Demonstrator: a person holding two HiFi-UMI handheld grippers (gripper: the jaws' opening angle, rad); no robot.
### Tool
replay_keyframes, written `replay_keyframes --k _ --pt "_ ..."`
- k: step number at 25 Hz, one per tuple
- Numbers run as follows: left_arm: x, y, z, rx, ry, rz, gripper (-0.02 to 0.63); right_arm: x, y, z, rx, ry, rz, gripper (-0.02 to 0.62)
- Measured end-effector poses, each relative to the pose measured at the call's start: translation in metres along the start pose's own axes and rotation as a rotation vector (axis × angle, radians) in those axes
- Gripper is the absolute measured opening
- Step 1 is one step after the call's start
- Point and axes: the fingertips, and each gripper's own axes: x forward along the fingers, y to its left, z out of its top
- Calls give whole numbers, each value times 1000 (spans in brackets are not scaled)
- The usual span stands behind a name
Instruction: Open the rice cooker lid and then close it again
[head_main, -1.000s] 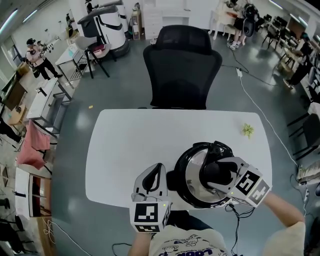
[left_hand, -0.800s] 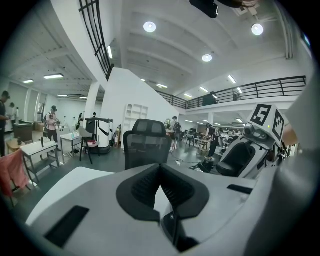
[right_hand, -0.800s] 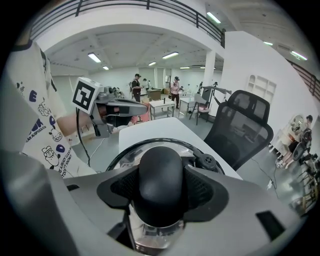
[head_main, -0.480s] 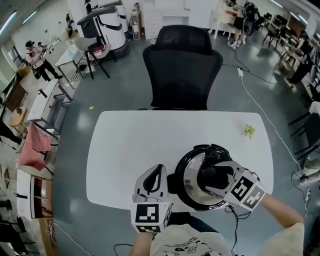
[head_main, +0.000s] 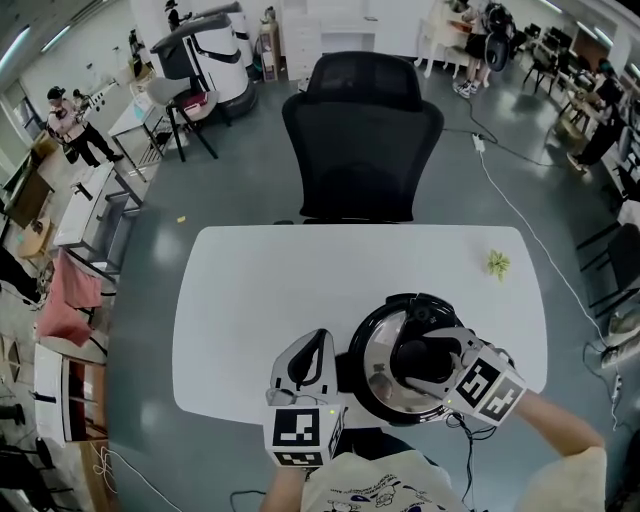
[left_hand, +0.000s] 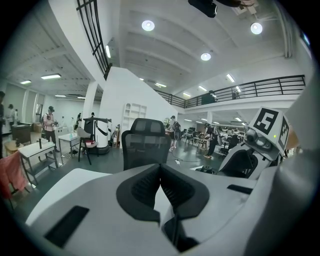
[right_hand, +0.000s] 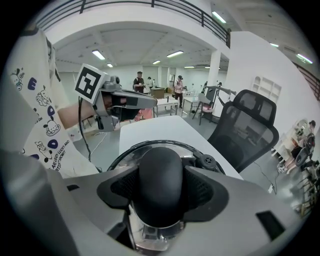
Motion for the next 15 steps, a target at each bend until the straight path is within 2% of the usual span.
replay_keyframes --k 15 --pt "16 -8 6 20 -9 -32 14 2 -5 -4 -12 33 14 296"
